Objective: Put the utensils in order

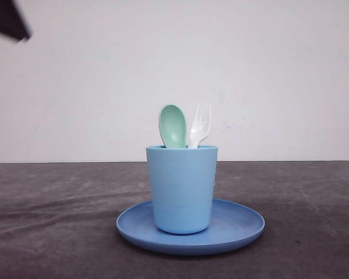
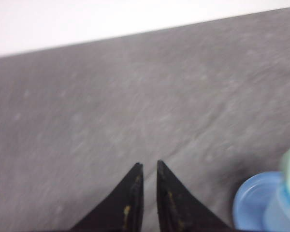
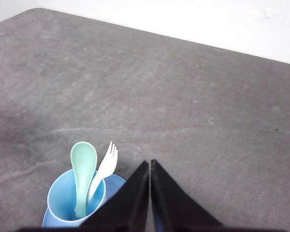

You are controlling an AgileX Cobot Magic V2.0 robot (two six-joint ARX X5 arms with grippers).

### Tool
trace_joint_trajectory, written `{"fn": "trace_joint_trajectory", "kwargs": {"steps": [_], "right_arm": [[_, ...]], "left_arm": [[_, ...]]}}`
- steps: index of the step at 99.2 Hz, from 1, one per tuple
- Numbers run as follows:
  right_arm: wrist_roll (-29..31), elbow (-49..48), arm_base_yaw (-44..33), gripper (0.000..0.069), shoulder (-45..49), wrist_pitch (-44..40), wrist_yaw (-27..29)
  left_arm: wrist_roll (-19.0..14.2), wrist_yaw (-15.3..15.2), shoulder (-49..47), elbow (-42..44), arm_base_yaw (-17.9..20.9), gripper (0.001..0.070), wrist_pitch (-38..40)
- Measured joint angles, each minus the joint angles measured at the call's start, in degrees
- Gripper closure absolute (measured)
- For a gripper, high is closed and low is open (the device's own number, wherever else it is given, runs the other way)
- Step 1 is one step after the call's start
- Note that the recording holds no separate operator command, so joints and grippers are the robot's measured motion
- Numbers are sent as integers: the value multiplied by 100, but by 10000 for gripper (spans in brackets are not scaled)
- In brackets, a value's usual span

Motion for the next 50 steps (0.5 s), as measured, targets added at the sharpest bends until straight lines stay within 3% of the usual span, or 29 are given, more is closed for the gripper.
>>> {"fn": "trace_joint_trajectory", "kwargs": {"steps": [23, 50], "right_arm": [[0, 0, 0, 687, 0, 0, 0], [0, 0, 0, 687, 0, 0, 0]], "left_arm": [[11, 125, -1132, -1314, 1095, 685, 448], [7, 275, -2544, -2732, 1937, 685, 514]]}}
